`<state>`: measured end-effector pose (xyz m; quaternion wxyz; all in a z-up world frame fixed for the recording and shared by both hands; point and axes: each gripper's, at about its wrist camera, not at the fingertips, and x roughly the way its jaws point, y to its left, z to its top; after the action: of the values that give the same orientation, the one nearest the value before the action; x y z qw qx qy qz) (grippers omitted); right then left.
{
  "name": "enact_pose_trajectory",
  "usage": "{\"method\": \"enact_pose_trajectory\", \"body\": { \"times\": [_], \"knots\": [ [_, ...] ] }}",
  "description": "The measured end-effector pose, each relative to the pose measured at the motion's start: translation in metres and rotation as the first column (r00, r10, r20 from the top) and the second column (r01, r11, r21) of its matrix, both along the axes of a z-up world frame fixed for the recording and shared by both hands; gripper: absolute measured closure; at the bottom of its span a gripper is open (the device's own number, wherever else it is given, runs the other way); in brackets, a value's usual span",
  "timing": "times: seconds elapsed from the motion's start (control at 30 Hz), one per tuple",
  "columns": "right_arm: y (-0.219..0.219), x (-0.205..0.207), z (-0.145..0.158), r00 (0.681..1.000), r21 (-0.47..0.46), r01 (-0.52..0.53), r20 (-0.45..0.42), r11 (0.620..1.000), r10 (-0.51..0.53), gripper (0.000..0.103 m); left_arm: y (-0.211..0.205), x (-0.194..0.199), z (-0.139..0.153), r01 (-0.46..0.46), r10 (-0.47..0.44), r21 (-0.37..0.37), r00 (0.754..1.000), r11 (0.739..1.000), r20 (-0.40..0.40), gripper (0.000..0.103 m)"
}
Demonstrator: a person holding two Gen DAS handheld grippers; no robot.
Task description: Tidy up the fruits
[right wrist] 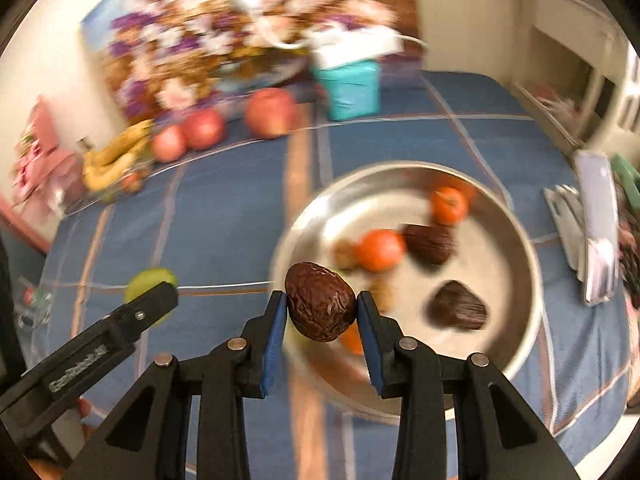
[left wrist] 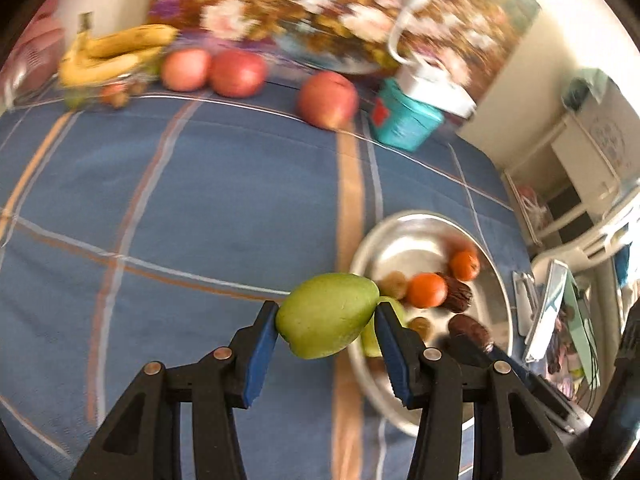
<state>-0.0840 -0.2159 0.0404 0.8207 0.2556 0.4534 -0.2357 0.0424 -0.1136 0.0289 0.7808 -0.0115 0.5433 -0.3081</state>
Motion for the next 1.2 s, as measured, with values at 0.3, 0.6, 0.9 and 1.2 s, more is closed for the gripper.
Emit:
{"method": "enact_pose_trajectory", "body": {
  "times": [0.3,0.6,0.9,1.2],
  "knots": [
    [-0.036,-0.012,-0.029,0.996,0.046,0.064,-0.071,0.997,-0.06,0.065,-0.056,-0.007,-0.015,0.105,-0.106,-0.034,0.993,0.994,-0.058,0.051],
    [-0.044,-0.014,-0.034,0.992,0.053,0.087,-0.094,0.995,-0.082,0.061,-0.052,-0.009,-0.009,0.122,-0.126,-0.07,0.99,0.99,-0.056,0.048],
    [-0.038,-0.017,-0.031,0.989,0.016,0.088,-0.117,0.996,-0.085,0.041,0.001,0.005,-0.003,-0.062,0.055,0.112,0.996,0.992,0.065,0.004],
    [-0.024,-0.012,-0.031,0.99,-0.022,0.073,-0.122,0.997,-0.075,0.028,0.047,0.003,-0.011,-0.154,0.099,0.301,0.977,0.941,0.19,0.0]
  ]
}}
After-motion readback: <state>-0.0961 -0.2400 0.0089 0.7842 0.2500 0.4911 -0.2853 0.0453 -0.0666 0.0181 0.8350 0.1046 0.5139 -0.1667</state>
